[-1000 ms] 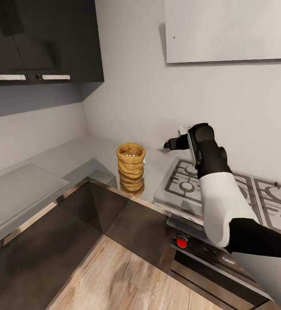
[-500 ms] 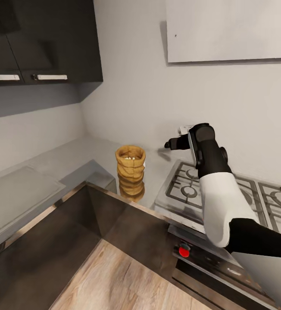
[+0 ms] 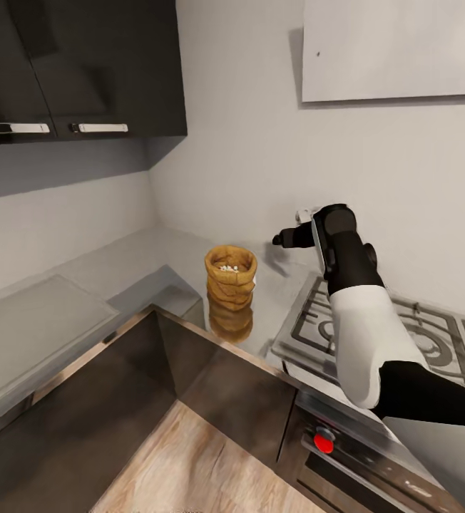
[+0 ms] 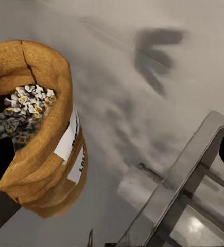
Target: In the kitchen, take the popcorn bag from the countertop, put it into the microwave, and heat it until the popcorn is cooked so the cooked popcorn ends up inside the bag.
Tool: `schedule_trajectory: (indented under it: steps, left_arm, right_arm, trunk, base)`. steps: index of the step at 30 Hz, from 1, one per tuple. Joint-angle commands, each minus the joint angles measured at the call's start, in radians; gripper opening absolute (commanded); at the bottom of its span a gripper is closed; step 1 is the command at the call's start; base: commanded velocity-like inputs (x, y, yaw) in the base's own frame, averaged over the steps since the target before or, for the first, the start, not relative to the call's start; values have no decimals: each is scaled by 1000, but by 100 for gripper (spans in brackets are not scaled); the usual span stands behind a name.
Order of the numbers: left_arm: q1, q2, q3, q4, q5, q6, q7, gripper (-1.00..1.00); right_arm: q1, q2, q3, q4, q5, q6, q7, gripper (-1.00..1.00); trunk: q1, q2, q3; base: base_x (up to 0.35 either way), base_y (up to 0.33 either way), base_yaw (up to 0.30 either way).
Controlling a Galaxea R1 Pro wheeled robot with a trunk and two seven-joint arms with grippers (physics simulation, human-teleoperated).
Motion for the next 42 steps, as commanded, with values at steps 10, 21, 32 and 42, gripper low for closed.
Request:
schedule_trajectory:
  steps: [10, 21, 32, 42]
  left_arm:
    - [0, 0, -3, -1, 5, -2, -1, 100]
    - [1, 0, -3, -1, 5, -2, -1, 100]
    - [0, -1, 0, -1, 9, -2, 3, 100]
    - [1, -2, 1, -1, 7, -2, 3, 100]
  right_arm:
    - [-1, 1, -61, -1, 13, 3, 8, 100]
    - [-1, 1, -60, -1, 14, 3, -74, 100]
    - [-1, 1, -54, 2, 18, 3, -193, 100]
    - [0, 1, -54, 13, 17, 3, -227, 100]
  trunk:
    - [0, -1, -1]
    - [0, -1, -1]
    - [0, -1, -1]
    - [0, -1, -1]
  base:
    - [43, 32, 58]
    - [148, 118, 0]
    - [1, 20, 0]
    - [0, 225, 0]
